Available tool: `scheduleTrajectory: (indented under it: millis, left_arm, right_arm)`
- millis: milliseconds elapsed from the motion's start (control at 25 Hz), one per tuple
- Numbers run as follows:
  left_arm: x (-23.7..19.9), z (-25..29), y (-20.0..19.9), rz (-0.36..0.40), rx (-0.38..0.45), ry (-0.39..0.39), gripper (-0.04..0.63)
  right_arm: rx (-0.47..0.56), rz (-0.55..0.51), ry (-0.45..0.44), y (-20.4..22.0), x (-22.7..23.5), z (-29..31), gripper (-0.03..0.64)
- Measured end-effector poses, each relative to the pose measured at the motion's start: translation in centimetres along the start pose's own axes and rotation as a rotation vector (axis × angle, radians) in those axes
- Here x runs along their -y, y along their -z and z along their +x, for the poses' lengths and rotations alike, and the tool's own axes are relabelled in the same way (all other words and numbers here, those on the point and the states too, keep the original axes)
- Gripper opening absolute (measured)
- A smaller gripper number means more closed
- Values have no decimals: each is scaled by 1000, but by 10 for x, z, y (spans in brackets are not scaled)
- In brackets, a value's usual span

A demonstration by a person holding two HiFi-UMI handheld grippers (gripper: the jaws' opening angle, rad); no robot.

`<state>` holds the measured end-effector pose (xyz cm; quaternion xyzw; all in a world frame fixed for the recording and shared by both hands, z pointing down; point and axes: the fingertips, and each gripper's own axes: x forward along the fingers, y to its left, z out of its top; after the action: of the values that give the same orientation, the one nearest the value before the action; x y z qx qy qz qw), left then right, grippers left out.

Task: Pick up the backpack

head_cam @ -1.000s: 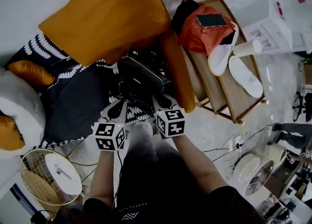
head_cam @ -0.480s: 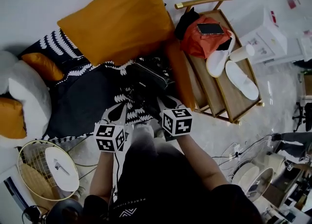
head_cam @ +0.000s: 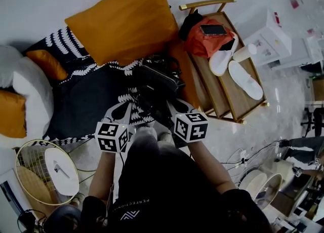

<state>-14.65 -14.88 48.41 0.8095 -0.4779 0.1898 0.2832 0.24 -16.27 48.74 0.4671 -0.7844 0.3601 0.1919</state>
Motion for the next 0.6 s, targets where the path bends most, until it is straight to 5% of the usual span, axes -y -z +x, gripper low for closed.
scheduleTrajectory:
  millis: [600]
  left_arm:
    - [6,-31,-56,-3,128,-27,17]
  right_arm:
    - [85,-59,-55,-42,-23,-48,28]
